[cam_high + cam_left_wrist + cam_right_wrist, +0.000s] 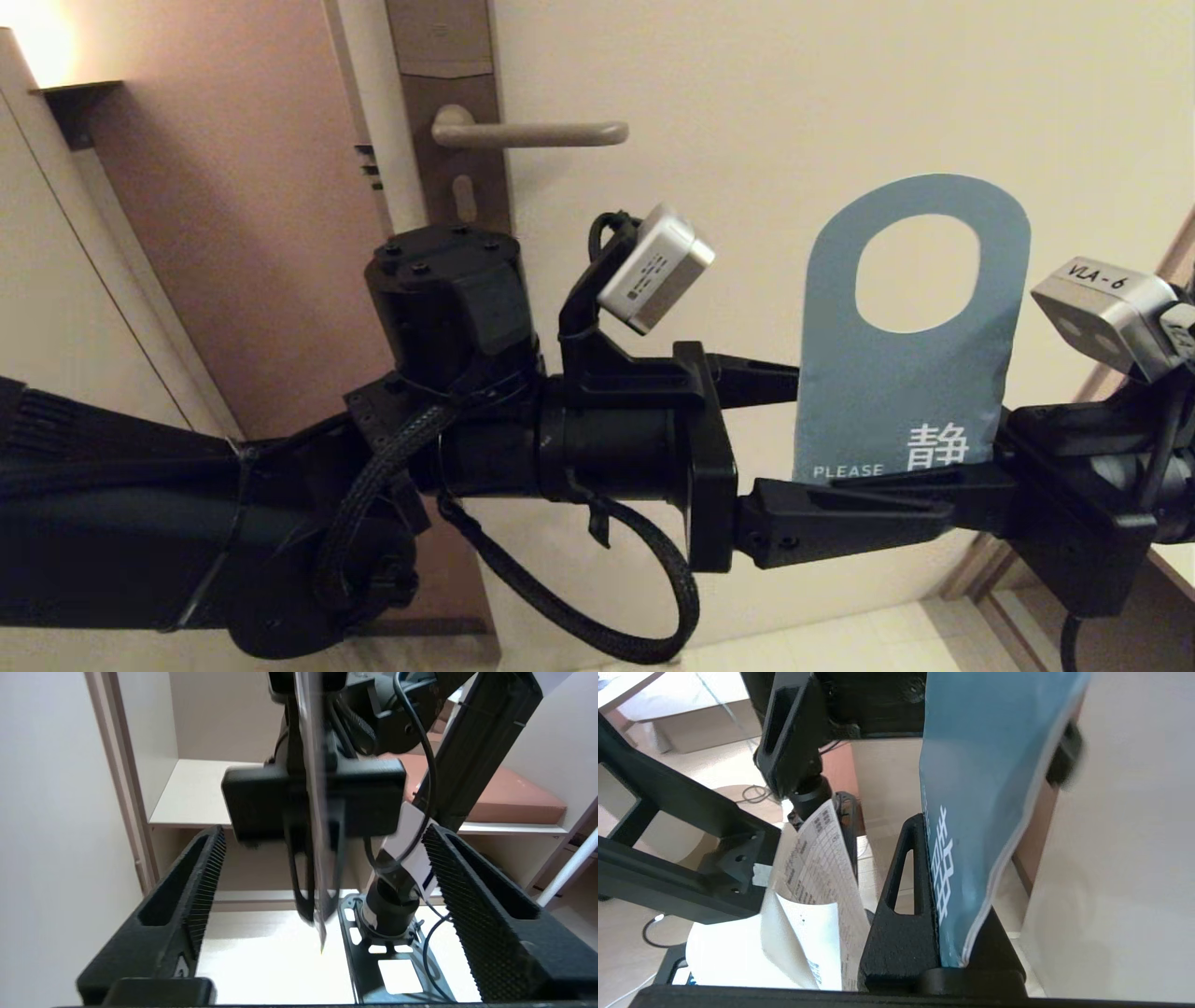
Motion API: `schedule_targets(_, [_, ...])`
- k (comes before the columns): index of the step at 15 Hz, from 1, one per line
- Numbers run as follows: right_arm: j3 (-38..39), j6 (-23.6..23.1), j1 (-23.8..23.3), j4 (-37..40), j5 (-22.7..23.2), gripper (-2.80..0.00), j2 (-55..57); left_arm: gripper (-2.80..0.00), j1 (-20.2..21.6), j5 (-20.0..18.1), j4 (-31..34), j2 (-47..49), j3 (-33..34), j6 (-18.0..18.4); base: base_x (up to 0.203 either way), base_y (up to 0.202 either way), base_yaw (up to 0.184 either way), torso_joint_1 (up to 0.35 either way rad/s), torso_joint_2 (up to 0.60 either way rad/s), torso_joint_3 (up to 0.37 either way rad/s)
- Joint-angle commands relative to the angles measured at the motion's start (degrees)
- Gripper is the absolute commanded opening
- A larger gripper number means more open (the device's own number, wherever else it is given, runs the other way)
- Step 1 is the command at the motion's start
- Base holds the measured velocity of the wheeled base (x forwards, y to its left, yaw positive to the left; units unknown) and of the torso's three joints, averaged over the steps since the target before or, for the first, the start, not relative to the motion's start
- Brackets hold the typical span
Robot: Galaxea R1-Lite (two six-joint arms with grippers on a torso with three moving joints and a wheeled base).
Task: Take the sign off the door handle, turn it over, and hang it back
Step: Hand it to the other hand
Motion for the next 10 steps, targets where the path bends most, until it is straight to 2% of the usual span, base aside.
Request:
schedule_targets(1, [0.4, 0.0, -0.8, -0.2, 0.4, -2.8, -0.7, 0.0, 0.5, -0.1, -0.3, -2.0, 1.6, 0.0, 0.0, 0.0, 0.0, 0.0, 0.0, 0.0])
schedule_targets(5, [2.7, -0.1, -1.1, -0.2, -0.9, -2.8, -2.5, 0.0, 1.3, 1.7, -0.3, -5.3, 5.6, 0.1, 0.0, 0.0, 0.0, 0.0, 0.0, 0.0])
schedule_targets(10, [5.3, -0.2, -1.2, -0.3, -3.5, -2.8, -4.8, 0.0, 3.3, 1.8, -0.3, -9.9, 11.8, 2.1, 0.0, 0.0, 0.0, 0.0, 0.0, 0.0])
